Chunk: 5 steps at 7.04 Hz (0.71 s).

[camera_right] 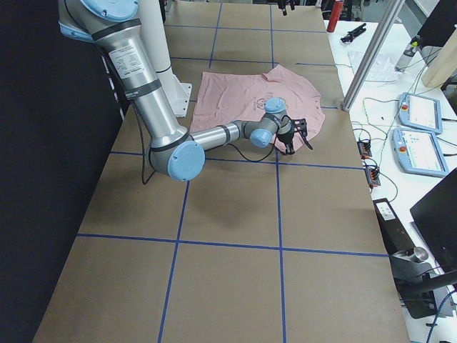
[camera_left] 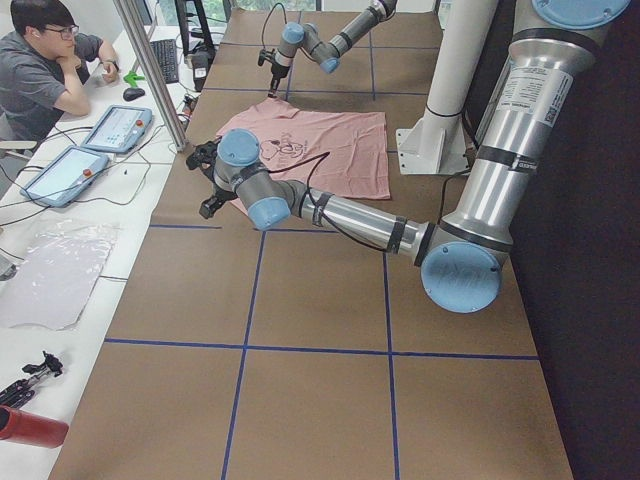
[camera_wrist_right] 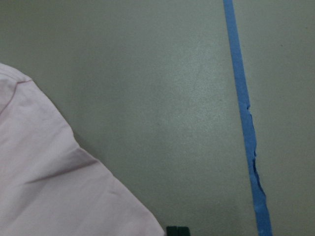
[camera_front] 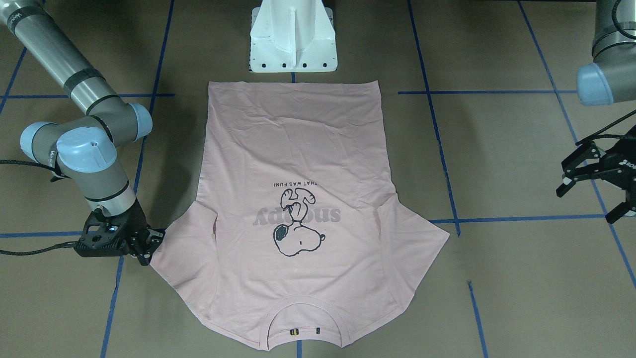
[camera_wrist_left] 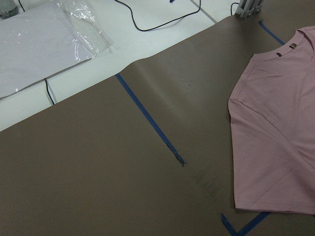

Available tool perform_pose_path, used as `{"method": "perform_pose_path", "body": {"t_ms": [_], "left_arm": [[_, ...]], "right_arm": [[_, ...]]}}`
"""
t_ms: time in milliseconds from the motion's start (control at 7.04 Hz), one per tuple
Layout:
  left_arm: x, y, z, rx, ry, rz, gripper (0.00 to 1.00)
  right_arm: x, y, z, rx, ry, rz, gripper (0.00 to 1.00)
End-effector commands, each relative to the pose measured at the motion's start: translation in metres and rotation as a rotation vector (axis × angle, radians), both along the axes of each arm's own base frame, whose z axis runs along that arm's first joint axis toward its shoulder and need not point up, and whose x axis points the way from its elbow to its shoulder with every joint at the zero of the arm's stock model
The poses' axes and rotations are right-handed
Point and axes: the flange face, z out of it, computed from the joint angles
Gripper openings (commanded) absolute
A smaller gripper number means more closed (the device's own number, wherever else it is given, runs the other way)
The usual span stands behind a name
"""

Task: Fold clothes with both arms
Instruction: 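Move the right gripper down to the pink shirt's nearest sleeve and grasp it, then fold the sleeve inward toward the shirt center with the right gripper, release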

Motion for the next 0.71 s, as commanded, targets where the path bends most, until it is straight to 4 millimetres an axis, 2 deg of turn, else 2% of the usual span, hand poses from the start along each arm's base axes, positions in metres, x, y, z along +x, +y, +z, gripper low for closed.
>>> {"method": "perform_pose_path", "body": {"t_ms": [0, 142, 284, 568], "left_arm": [[0.000, 0.000, -0.001, 0.001, 0.001, 0.000, 1.00], [0.000, 0.000, 0.001, -0.002, 0.000, 0.000, 1.00], [0.000, 0.000, 0.001, -0.002, 0.000, 0.000, 1.00], [0.000, 0.000, 0.001, -0.002, 0.000, 0.000, 1.00]], "right_arm": [[0.002, -0.001, -0.024, 0.017, -0.022, 0.001, 0.00], [0.001, -0.003, -0.047, -0.001, -0.006, 0.001, 0.00], [-0.006, -0.007, -0.090, -0.041, 0.007, 0.016, 0.00], [-0.050, -0.008, -0.174, -0.126, -0.033, 0.083, 0.00]]}}
